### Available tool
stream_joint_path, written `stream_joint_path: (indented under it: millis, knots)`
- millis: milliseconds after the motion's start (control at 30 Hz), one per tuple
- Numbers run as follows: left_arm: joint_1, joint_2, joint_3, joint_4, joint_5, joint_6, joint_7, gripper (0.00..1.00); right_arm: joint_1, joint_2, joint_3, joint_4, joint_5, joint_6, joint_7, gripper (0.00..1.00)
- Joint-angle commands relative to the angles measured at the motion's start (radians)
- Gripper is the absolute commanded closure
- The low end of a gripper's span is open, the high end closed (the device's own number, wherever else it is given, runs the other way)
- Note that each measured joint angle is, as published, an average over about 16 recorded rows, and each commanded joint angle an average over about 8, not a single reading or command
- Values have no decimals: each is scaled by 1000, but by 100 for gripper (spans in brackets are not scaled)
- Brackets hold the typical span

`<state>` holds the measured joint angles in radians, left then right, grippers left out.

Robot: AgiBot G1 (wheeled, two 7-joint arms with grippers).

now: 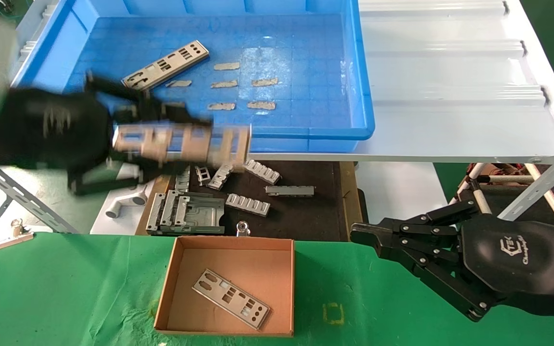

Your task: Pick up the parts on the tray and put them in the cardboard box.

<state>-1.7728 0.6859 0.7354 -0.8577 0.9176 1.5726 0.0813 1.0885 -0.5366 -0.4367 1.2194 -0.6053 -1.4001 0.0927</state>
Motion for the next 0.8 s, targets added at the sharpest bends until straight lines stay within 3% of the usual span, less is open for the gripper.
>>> stream_joint_path:
  millis: [33,167,367,567,800]
  knots:
    - [26,-37,33,-69,-22,-5,-6,100,0,0,0,0,0,0,0,100]
    - [143,-82,66,-189,-21,-68,-7,100,0,0,0,0,0,0,0,100]
    - [339,-92,117,-324,37,-265,-11,100,0,0,0,0,0,0,0,100]
    - [445,-23,166,-325,135,-451,-12,100,0,0,0,0,0,0,0,100]
    - [481,81,191,-254,188,-546,22,100,0,0,0,0,0,0,0,100]
